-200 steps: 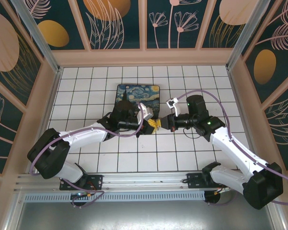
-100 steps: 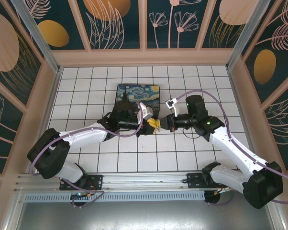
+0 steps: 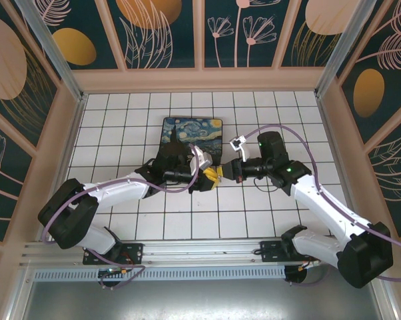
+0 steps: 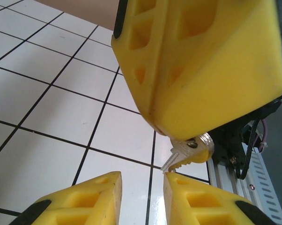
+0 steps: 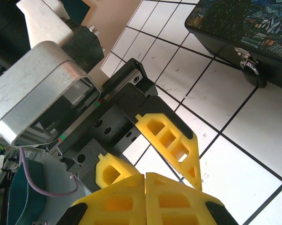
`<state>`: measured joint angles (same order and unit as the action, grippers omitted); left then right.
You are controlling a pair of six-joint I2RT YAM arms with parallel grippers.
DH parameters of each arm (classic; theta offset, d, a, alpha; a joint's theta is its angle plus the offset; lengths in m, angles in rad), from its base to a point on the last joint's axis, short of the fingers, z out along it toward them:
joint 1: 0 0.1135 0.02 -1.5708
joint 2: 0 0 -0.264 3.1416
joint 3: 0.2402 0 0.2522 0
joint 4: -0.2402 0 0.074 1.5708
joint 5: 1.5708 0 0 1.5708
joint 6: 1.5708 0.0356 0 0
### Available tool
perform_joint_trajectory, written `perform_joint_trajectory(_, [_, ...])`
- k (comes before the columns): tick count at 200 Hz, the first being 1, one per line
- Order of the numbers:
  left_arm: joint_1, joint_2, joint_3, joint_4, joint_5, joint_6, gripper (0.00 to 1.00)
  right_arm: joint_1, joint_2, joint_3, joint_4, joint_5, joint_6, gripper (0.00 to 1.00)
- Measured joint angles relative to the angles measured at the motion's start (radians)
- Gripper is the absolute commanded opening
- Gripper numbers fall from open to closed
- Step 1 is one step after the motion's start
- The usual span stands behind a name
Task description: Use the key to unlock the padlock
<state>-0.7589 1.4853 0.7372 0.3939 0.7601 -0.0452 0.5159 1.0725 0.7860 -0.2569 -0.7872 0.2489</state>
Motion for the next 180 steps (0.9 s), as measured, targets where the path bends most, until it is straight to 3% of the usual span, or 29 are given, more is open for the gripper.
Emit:
perform_joint_trajectory(47, [0.0,-0.001,0.0,-0.001,0.02,0.0,0.35,0.0,0.006,0.002,0.0,0.002,-0.001,0.06])
perform_joint_trajectory(87, [0.0,-0.017,-0.006,-0.001,0.017,0.0,0.26,-0.005,0.011,0.019,0.0,0.0,-0.001,0.06])
perform_joint_trajectory(180, [0.0,-0.017,-0.007,0.008,0.012,0.0,0.21,0.003,0.011,0.026,0.0,0.0,-0.004,0.06])
